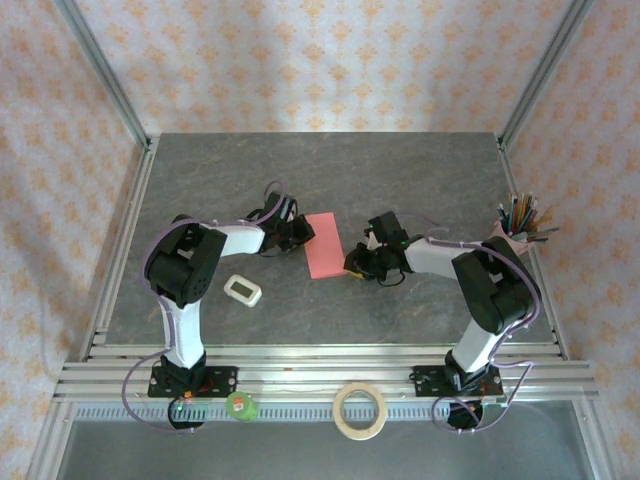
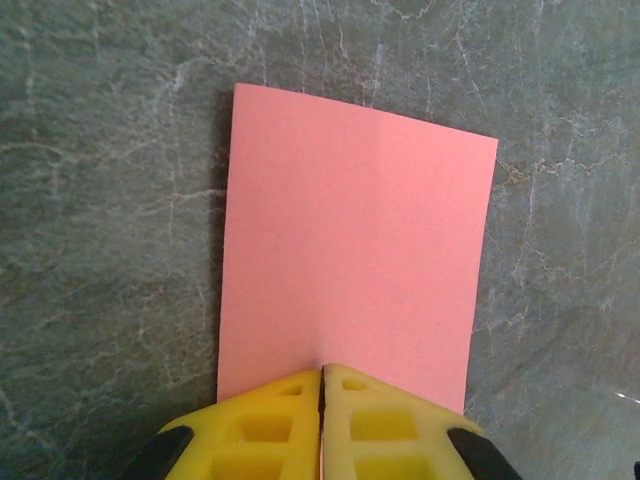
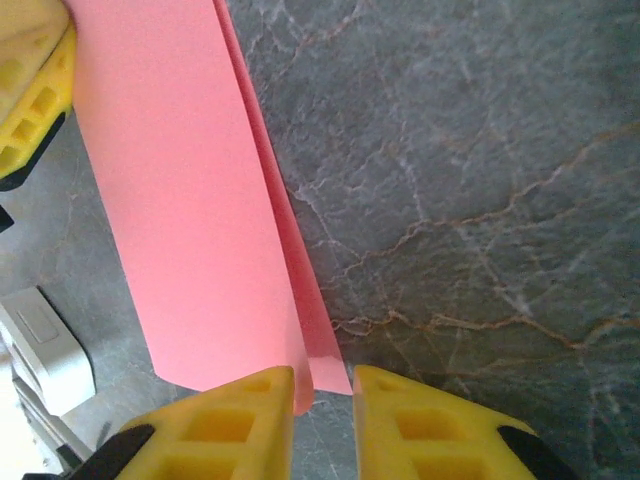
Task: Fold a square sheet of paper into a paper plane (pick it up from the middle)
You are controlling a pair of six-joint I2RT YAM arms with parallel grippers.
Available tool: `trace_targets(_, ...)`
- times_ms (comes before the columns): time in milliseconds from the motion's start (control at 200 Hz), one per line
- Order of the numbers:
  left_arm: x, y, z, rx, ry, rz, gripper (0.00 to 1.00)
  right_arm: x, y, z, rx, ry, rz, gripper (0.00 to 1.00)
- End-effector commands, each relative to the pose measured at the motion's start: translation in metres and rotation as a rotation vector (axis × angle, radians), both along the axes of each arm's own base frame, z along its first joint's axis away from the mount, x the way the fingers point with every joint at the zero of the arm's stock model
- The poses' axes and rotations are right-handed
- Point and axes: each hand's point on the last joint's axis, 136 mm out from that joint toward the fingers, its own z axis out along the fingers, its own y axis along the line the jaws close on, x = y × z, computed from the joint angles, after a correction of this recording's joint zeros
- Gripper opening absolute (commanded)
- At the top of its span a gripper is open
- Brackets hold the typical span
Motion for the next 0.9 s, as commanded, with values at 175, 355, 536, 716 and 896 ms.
trace_targets(175, -0.005, 0.010, -0.015, 0.049, 0.041, 0.005, 0.09, -0.001, 0.009, 0.007, 0.066, 0.012, -0.007, 0.22)
trace_targets(355, -0.004, 0.009, -0.013, 0.045, 0.035, 0.003, 0.09, 0.004, 0.016, 0.006, 0.106, 0.031, -0.032, 0.19)
trace_targets(536, -0.003, 0.009, -0.010, 0.044, 0.028, -0.001, 0.09, 0.007, 0.017, 0.002, 0.115, 0.044, -0.055, 0.18)
trace_targets(716, -0.002, 0.008, -0.008, 0.042, 0.020, -0.007, 0.09, 0.011, 0.018, 0.001, 0.122, 0.048, -0.076, 0.17)
trace_targets(896, 0.012, 0.006, 0.031, -0.006, -0.091, 0.018, 0.09, 0.012, 0.014, 0.003, 0.101, 0.038, -0.095, 0.05)
